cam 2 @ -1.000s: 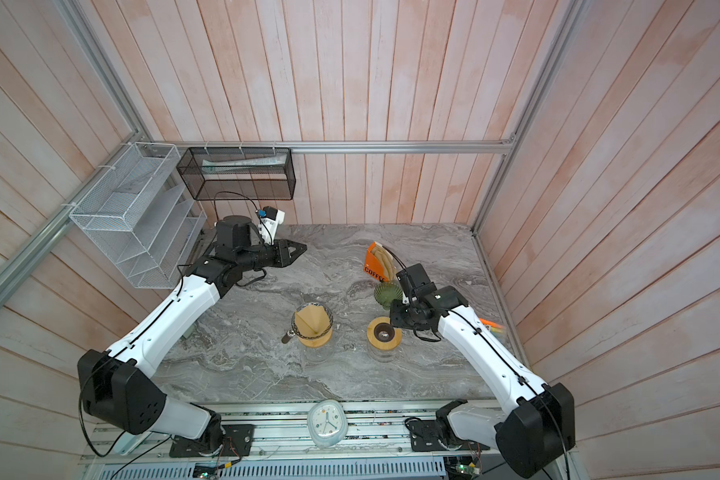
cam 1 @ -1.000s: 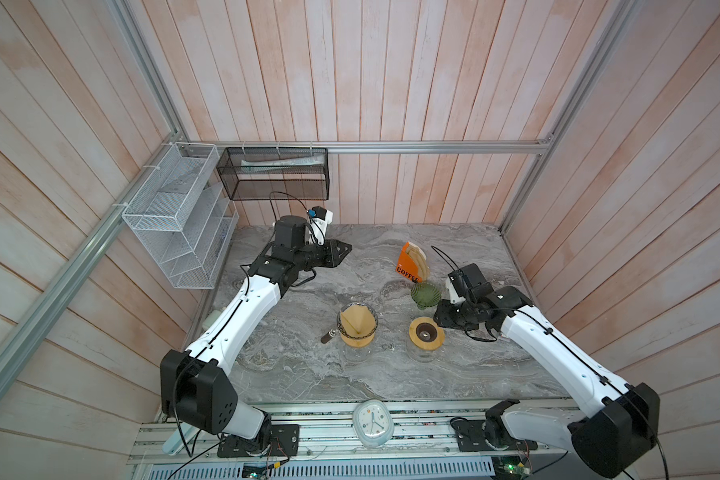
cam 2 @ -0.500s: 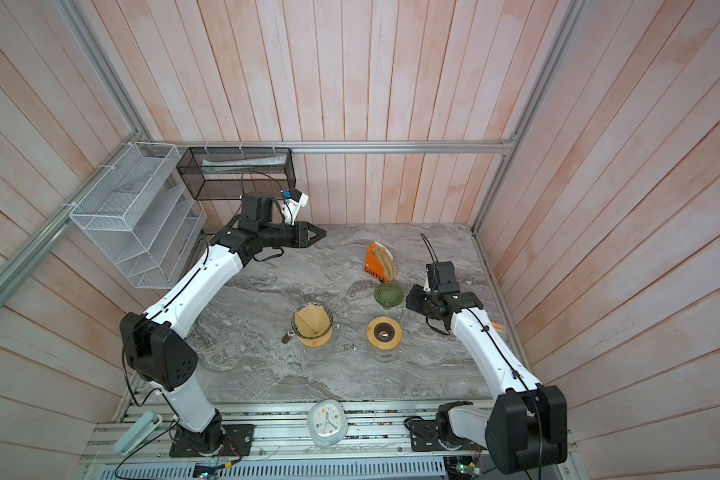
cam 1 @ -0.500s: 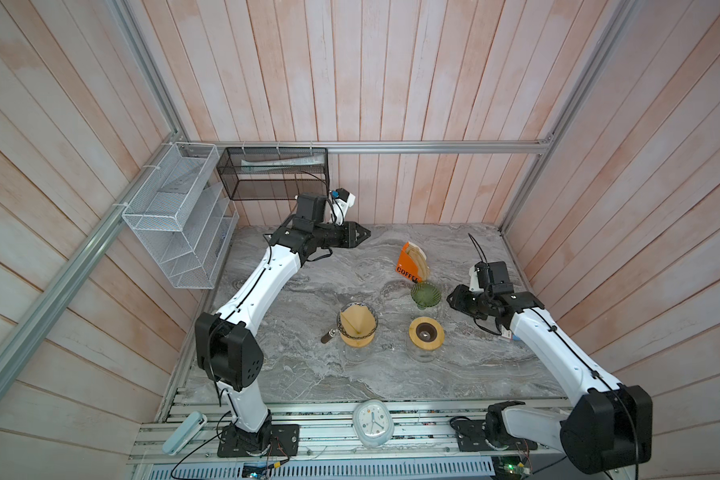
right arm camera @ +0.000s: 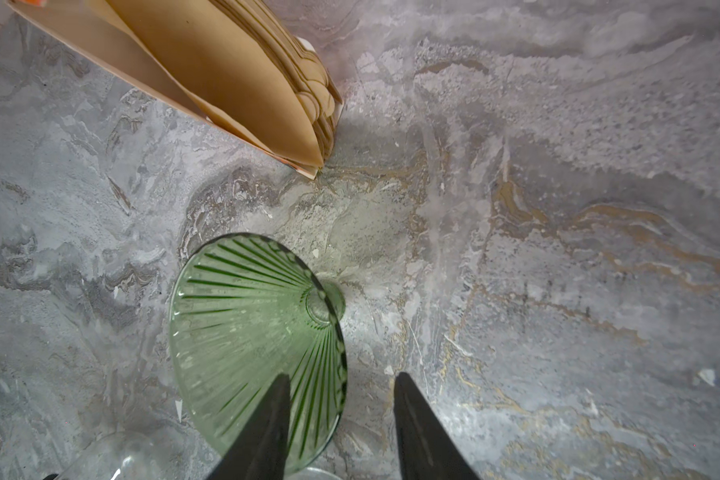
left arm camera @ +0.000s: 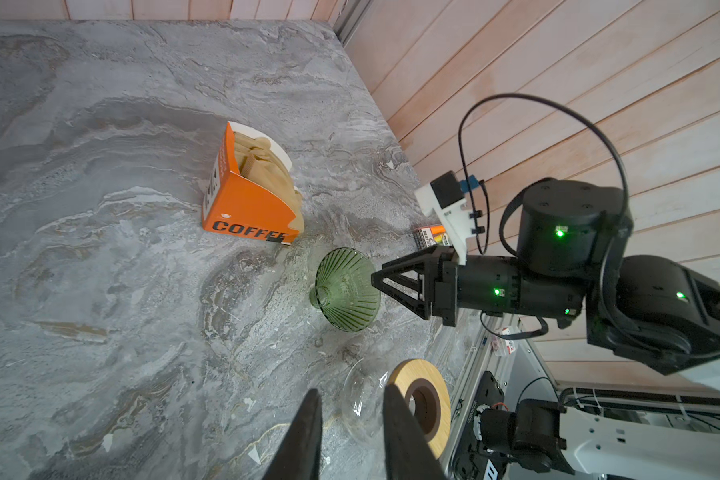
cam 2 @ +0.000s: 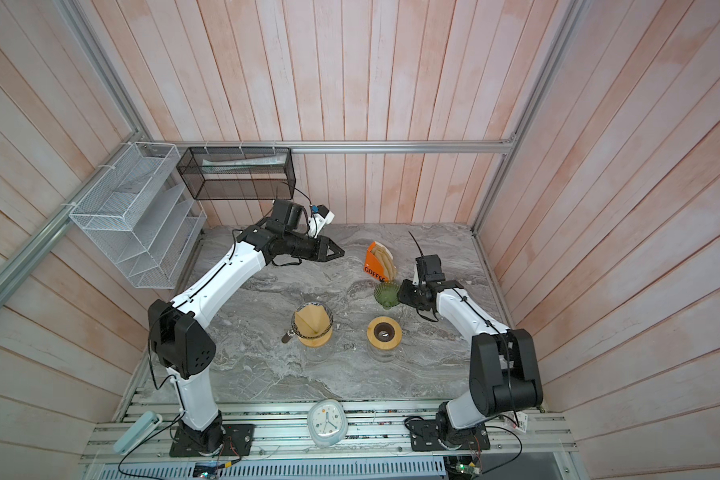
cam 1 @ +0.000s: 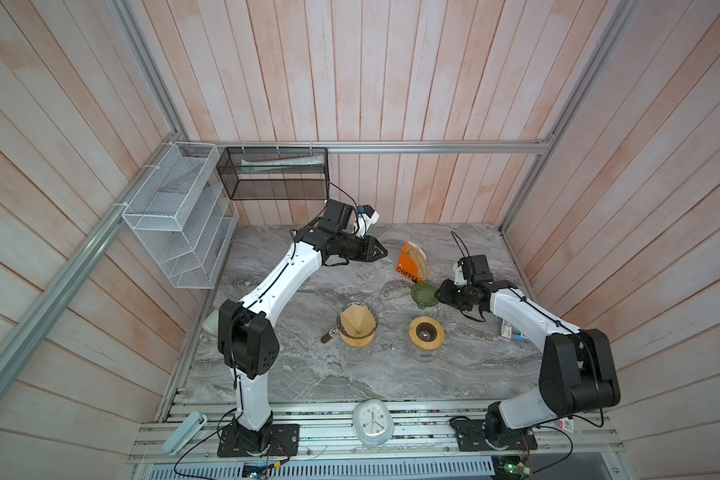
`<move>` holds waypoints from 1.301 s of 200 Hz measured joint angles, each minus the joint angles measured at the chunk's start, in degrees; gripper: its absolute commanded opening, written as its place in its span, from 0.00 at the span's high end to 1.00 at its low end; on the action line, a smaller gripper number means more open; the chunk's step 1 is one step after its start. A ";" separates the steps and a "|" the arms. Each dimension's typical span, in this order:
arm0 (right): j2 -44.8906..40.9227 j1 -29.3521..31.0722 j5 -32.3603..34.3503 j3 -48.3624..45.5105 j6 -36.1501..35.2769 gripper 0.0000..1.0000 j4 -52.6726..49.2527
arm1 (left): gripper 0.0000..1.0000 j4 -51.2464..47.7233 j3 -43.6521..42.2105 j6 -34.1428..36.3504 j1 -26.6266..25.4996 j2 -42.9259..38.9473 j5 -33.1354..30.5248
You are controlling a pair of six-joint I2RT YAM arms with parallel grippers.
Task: Place the coffee filter in the dripper
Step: 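Grasp the green ribbed dripper with right while left reaches toward the filter box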
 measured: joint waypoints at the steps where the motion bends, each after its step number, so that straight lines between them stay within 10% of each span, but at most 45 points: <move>1: 0.07 -0.02 0.00 0.04 0.00 0.61 0.04 | 0.71 0.09 -0.09 0.00 -0.02 0.00 0.02; 260: 7.21 -0.48 -2.05 5.14 -1.29 1.00 -0.74 | 0.71 4.87 -9.01 -1.51 -0.02 -2.51 0.02</move>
